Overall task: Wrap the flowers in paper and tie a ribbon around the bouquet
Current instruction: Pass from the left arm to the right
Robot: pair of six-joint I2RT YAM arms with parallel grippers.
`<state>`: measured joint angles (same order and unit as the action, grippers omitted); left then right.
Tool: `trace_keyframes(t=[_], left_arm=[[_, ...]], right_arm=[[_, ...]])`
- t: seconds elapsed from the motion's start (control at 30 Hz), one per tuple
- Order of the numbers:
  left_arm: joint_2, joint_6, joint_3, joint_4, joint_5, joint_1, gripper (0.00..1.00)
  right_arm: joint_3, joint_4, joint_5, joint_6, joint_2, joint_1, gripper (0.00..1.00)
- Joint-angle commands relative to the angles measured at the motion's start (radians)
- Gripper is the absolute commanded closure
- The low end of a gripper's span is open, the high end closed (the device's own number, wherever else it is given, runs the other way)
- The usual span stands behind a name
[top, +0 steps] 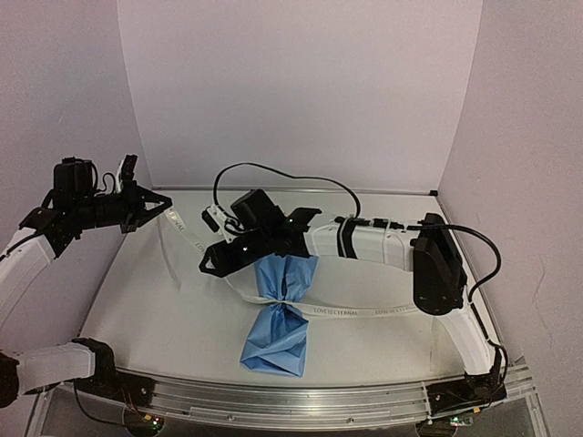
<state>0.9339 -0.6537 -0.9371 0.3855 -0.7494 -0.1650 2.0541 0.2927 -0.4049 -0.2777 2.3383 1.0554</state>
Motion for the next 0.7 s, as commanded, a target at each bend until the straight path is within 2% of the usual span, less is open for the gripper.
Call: trace_keyframes(t=[0.0, 0.33, 0.5, 0.67], left_arm=[[0.018, 0.013, -0.026, -0.010, -0.011, -0.003, 1.00], [0.032, 0.003, -0.023, -0.027, -0.012, -0.004, 1.00], [0.038, 0.005, -0.025, -0.024, -0.014, -0.003, 1.00], [0.043, 0.005, -0.027, -0.026, -0.014, -0.004, 1.00]], right_arm=[[-0.009, -0.041, 0.016, -0.007, -0.037, 0.006, 0.48], [-0.019, -0.041, 0.013, -0.019, -0.087, 0.007, 0.47], [-0.007, -0.042, 0.014, -0.037, -0.076, 0.007, 0.50], [0.015, -0.042, 0.010, -0.052, -0.063, 0.006, 0.60]])
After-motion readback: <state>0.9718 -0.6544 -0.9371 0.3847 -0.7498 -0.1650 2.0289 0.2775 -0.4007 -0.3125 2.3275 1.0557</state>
